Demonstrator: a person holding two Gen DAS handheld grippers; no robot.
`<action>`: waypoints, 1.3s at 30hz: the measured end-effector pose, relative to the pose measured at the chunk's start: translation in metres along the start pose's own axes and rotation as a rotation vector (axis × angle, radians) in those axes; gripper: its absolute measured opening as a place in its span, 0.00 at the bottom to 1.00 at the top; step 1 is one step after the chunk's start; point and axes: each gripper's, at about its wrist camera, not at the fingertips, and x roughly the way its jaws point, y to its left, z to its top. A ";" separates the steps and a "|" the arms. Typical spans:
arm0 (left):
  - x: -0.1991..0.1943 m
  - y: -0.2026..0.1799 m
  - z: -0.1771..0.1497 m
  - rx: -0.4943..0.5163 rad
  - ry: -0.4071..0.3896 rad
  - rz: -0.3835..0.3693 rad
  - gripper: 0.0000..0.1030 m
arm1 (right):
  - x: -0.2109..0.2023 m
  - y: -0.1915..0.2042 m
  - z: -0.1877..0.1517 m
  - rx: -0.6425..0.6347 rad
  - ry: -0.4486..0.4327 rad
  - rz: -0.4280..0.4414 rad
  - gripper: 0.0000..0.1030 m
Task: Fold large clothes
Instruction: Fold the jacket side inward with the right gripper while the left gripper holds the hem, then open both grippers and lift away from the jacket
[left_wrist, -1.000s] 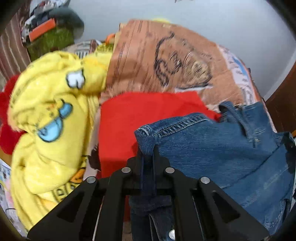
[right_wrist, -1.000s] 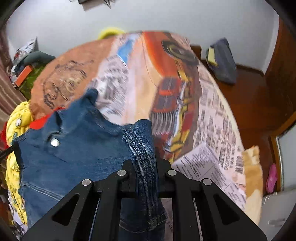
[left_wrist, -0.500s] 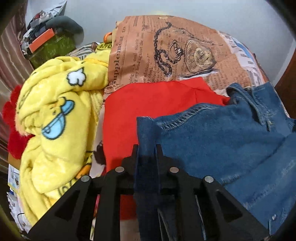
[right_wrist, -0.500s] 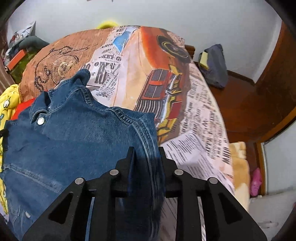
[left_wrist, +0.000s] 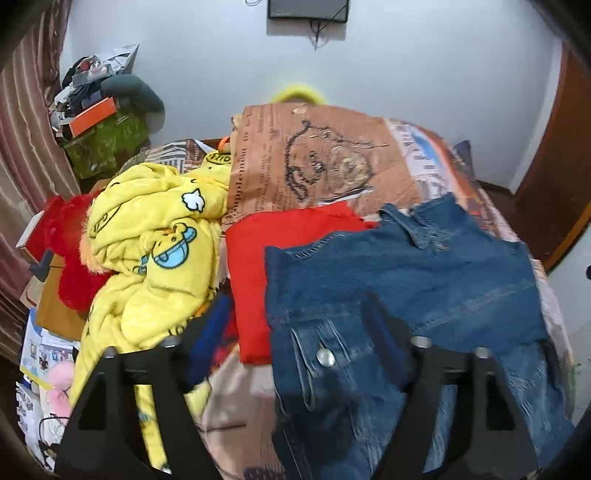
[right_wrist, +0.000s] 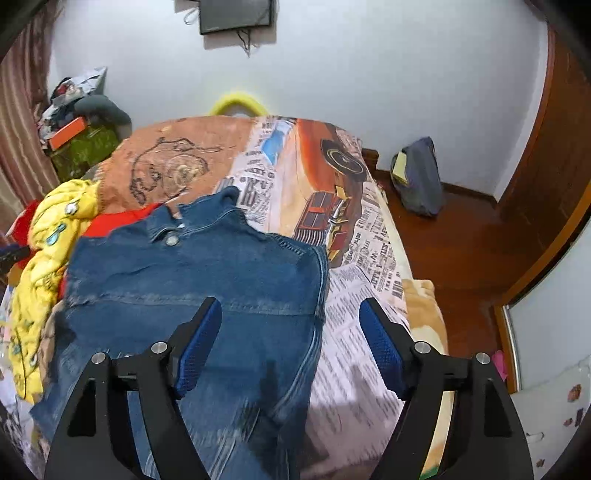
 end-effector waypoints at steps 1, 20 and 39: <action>-0.008 -0.001 -0.005 0.001 -0.006 -0.010 0.85 | -0.008 0.003 -0.005 -0.010 -0.003 0.005 0.72; -0.005 0.023 -0.167 -0.039 0.289 -0.080 0.86 | -0.016 0.008 -0.126 0.027 0.177 0.099 0.72; 0.029 0.007 -0.229 -0.225 0.481 -0.410 0.50 | 0.015 -0.005 -0.179 0.168 0.299 0.333 0.39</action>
